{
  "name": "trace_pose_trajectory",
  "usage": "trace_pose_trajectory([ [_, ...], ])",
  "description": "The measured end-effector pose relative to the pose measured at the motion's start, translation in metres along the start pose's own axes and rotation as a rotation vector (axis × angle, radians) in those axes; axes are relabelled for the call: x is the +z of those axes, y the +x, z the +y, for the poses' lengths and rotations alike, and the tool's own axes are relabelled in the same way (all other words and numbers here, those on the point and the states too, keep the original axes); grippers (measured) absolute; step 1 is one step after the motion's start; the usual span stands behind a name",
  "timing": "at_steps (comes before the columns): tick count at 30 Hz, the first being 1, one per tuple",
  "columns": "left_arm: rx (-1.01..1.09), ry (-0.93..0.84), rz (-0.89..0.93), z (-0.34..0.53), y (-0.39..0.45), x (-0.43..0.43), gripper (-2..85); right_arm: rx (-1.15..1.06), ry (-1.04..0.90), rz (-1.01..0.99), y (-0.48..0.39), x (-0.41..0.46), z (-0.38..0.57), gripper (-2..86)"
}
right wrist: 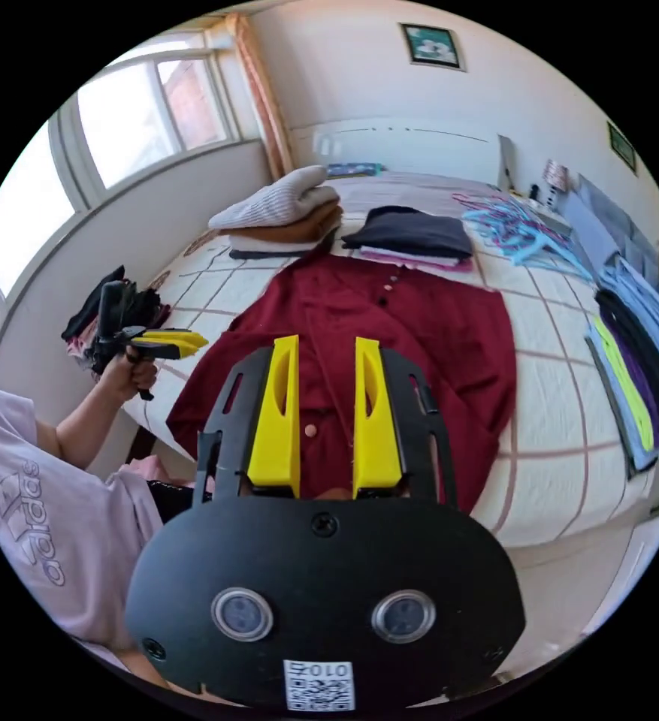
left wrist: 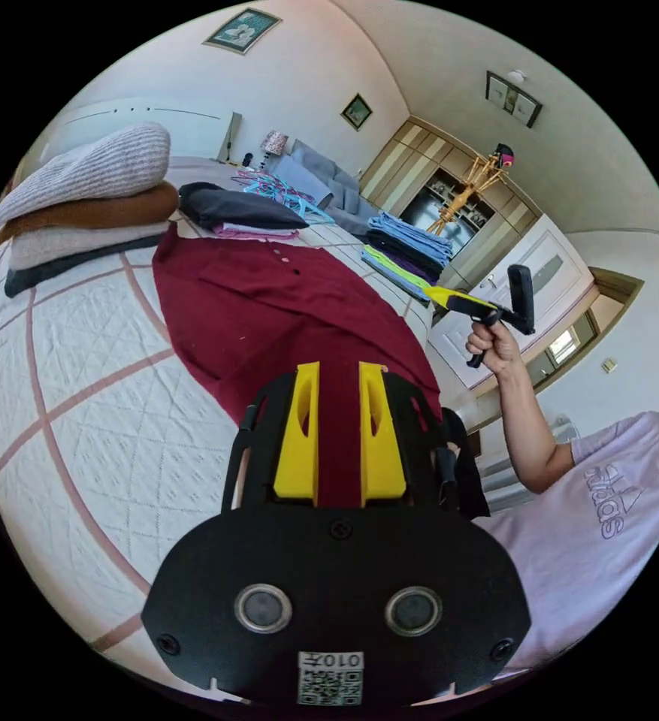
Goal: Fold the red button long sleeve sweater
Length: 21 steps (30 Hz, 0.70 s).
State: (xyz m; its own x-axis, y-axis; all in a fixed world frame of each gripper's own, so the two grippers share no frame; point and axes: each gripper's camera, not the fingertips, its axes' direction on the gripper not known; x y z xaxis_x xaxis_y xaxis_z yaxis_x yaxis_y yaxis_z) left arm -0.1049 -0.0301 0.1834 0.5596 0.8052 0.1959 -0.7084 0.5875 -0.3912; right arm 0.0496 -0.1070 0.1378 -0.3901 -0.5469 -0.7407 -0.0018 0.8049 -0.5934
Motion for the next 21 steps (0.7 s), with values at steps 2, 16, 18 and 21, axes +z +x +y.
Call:
trace_pose_trajectory([
  [2,0.016,0.016,-0.082,-0.027,-0.009,0.005,8.5,0.065,-0.027,0.137,0.015,-0.004,0.032,12.0],
  [16,0.233,-0.149,-0.165,-0.131,0.064,0.122,9.3,0.398,-0.11,0.169,0.065,0.053,0.167,14.6],
  [18,0.251,-0.183,-0.188,-0.133,0.076,0.133,9.4,0.452,-0.104,0.057,0.087,0.068,0.162,14.7],
  [21,0.245,-0.234,-0.189,-0.134,0.087,0.148,9.3,0.467,-0.149,-0.043,0.108,0.095,0.155,13.2],
])
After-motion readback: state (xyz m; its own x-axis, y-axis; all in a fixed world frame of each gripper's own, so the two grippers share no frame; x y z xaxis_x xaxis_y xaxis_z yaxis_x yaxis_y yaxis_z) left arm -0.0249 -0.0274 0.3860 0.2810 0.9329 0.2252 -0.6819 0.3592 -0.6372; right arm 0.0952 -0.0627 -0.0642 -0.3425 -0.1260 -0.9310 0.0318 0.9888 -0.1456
